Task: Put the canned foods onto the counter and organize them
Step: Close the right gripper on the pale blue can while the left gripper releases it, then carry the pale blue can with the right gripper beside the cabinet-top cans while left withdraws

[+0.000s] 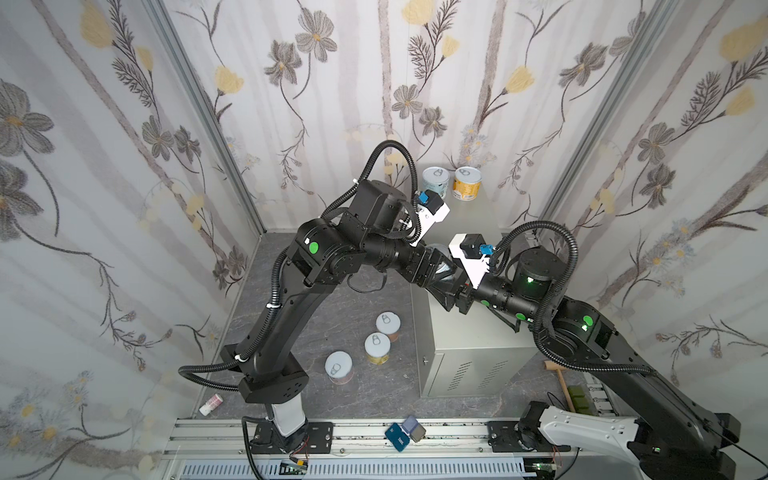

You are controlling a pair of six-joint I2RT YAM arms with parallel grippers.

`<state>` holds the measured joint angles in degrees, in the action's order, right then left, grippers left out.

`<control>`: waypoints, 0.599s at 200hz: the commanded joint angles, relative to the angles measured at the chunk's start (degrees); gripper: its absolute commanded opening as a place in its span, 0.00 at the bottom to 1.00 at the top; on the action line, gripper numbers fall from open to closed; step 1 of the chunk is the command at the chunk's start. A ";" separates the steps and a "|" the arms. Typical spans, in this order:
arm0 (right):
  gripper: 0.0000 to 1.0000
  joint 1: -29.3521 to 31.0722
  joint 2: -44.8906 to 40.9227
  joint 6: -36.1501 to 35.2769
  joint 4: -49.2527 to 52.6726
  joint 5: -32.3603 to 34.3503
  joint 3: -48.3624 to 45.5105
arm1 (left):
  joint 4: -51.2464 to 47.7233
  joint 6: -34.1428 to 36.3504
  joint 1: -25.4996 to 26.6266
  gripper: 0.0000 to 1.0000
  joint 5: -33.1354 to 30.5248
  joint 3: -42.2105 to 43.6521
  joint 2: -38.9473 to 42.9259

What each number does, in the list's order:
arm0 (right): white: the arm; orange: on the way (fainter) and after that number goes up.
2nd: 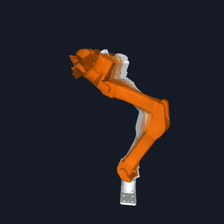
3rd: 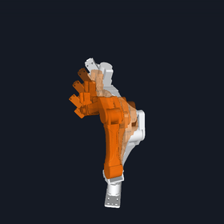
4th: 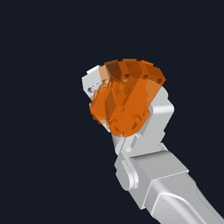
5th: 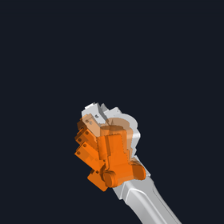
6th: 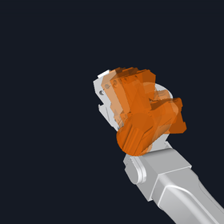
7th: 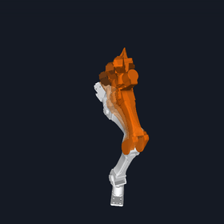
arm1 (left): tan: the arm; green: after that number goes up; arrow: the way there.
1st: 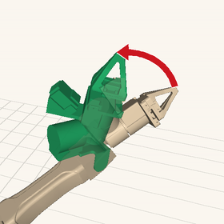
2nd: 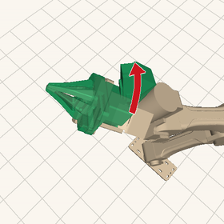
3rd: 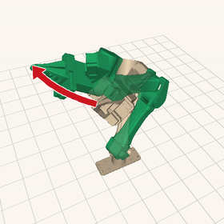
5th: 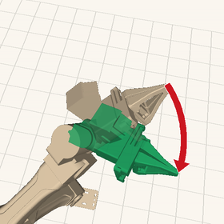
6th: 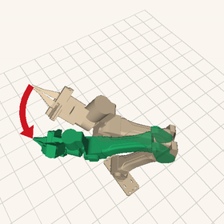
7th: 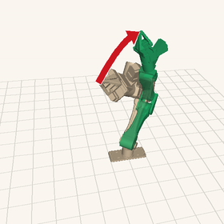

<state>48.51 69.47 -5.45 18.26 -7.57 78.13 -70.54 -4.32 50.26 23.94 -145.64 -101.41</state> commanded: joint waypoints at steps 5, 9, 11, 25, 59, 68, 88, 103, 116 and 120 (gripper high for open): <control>0.71 -3.18 -1.47 2.36 -5.90 0.12 -1.88 | 4.88 -1.30 -0.83 0.89 2.76 0.29 0.37; 0.71 -3.64 -1.75 2.46 -5.97 -0.27 -2.23 | 5.59 -1.49 -1.09 0.92 2.90 0.50 0.58; 0.71 -3.81 -1.90 2.49 -6.09 -0.54 -2.44 | 6.01 -1.66 -1.29 0.93 2.94 0.66 0.64; 0.71 -5.95 -2.98 3.14 -7.05 -2.30 -3.66 | 10.04 -3.54 -2.69 1.00 2.95 3.60 2.29; 0.72 -11.53 -4.26 3.71 -8.77 -3.90 -5.81 | 20.68 -8.47 -7.96 1.00 3.21 13.97 8.61; 0.72 -13.40 -3.93 3.67 -9.05 -4.50 -5.82 | 23.44 -9.47 -9.09 1.00 3.21 17.91 10.76; 0.72 -18.07 -3.17 3.62 -11.59 -5.47 -6.98 | 27.83 -10.45 -11.11 1.00 3.69 25.83 15.35; 0.72 -21.72 -2.05 3.68 -14.28 -7.83 -7.53 | 29.88 -10.40 -11.97 1.00 3.30 30.86 19.26; 0.72 -24.36 -0.94 3.74 -17.20 -9.30 -8.06 | 30.31 -10.32 -12.68 1.00 2.20 33.89 21.92; 0.72 -25.08 -0.59 3.82 -18.09 -9.54 -8.16 | 30.36 -10.36 -12.90 1.00 2.04 34.67 22.65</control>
<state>26.59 67.51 -2.33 11.53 -13.37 70.52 -46.44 -13.58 38.44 26.59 -115.00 -82.65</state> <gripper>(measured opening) 0.742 0.997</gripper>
